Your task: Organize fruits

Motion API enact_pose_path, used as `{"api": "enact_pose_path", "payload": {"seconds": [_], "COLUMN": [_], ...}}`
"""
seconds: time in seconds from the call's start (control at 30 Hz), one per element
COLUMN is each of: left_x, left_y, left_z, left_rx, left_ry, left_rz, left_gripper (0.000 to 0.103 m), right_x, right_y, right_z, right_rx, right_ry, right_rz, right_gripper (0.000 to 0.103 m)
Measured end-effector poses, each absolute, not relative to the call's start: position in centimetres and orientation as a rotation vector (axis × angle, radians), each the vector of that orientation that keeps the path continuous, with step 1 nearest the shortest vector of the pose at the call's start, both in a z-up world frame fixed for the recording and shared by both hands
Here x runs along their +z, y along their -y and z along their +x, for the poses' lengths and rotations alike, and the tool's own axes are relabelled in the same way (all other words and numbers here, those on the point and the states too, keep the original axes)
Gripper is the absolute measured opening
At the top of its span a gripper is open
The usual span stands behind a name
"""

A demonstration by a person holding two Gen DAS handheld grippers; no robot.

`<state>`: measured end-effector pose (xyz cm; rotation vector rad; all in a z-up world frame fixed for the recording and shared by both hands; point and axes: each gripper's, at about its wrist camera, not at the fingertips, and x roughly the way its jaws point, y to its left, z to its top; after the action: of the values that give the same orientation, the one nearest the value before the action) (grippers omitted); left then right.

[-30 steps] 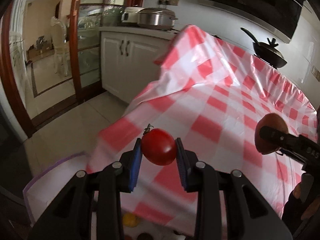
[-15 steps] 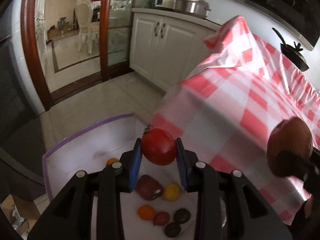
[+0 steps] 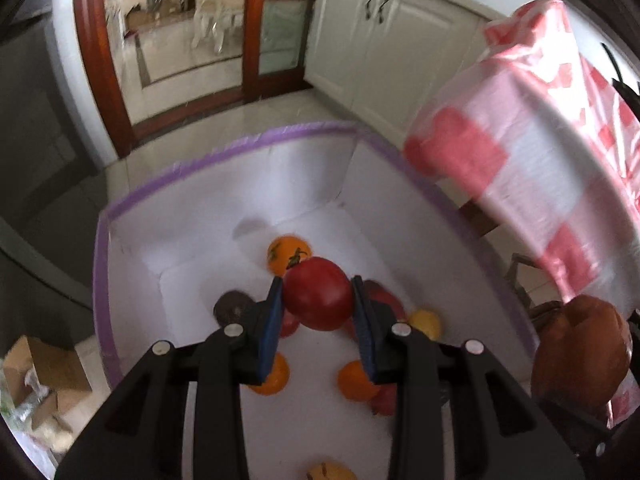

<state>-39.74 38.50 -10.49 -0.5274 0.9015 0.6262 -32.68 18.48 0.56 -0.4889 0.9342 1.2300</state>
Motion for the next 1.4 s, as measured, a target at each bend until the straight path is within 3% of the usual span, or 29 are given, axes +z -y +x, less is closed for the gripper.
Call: {"api": "enact_pose_path", "payload": {"seconds": [0.5,0.97,1.03,1.1,1.13,1.4], "left_x": [-12.8,-13.0,-12.5,-11.9,-11.7,-10.2], "left_y": [-39.5,-40.6,-40.4,-40.3,-40.4,-41.1], "left_z": [-40.2,-40.4,-40.4,-40.6,-40.8,-42.1], "left_rx": [0.670,0.740,0.744,0.744,0.748,0.757], "left_ry": [-0.932,-0.938,-0.914,-0.880,-0.867,-0.803], "left_rz": [-0.590,-0.620,-0.585,-0.566,-0.562,-0.558], "left_gripper": [0.034,0.035,0.039,0.054,0.056,0.089], "right_x": [-4.9,-6.5,-6.5,-6.4,-6.1,-2.8], "right_y": [-21.8,-22.7,-22.8,-22.6,-22.5,-22.3], "right_z": [-34.8,-36.7,-37.0,-37.1,-37.1,-36.5], "right_rx": [1.266,1.291,1.289,1.288,1.291,1.281], "right_ry": [-1.006,-1.042,-1.049,-1.049,-1.035,-0.958], "right_rz": [-0.678,-0.738,-0.755,-0.764,-0.758,-0.704], "right_gripper": [0.066,0.066,0.067,0.067,0.068,0.080]}}
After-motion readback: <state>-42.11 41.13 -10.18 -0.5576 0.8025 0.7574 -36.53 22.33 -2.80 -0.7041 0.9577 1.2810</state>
